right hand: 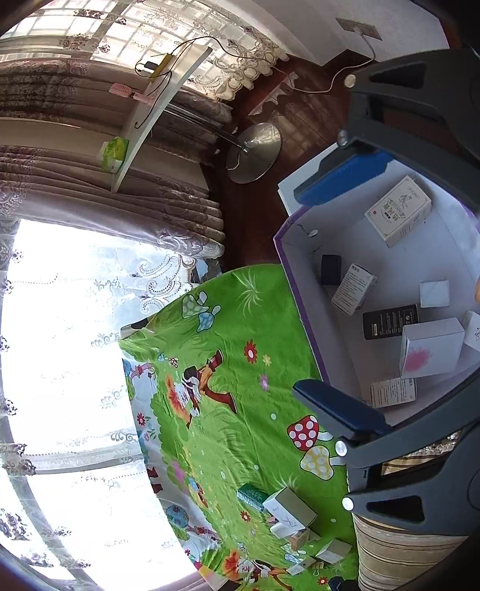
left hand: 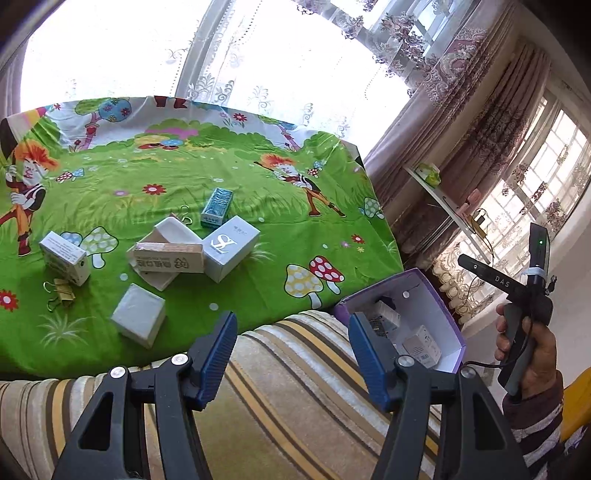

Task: Organize rigid objects
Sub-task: 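Move both tools back over the boxes on the bed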

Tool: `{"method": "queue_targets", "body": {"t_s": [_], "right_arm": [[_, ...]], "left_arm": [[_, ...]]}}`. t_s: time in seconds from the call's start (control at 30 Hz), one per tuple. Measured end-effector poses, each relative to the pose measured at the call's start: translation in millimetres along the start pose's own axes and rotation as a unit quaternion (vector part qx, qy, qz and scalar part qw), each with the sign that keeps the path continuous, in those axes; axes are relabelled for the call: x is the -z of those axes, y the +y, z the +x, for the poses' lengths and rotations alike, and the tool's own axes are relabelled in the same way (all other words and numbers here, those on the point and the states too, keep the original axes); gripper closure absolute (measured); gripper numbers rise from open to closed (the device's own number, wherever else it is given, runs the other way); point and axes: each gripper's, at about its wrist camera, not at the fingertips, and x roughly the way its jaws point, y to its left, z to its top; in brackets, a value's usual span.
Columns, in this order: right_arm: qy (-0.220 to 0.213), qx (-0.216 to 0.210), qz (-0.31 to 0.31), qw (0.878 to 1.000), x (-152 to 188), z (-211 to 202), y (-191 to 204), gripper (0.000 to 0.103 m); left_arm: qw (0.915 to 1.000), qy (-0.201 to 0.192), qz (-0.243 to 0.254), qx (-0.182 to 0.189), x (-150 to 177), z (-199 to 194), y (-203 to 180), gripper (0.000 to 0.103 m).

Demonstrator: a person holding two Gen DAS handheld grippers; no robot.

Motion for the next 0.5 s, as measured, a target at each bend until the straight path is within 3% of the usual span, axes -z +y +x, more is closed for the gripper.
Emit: {"method": "queue_targets", "body": {"t_s": [0.1,0.5], "right_arm": [[0.012,-0.037,0.0,0.999,1.1,7.4,13.5,0.007],[0.024,-0.112,-0.081,0.99,2.0,14.4,104.1,0.007]], "left_arm": [[0.9999,0.007,-0.008,-0.009,3.8,-10.0,17.6,0.04],[0.996,0.008,-0.071,-0.054,16.7,-42.8,88.4,0.04]]}}
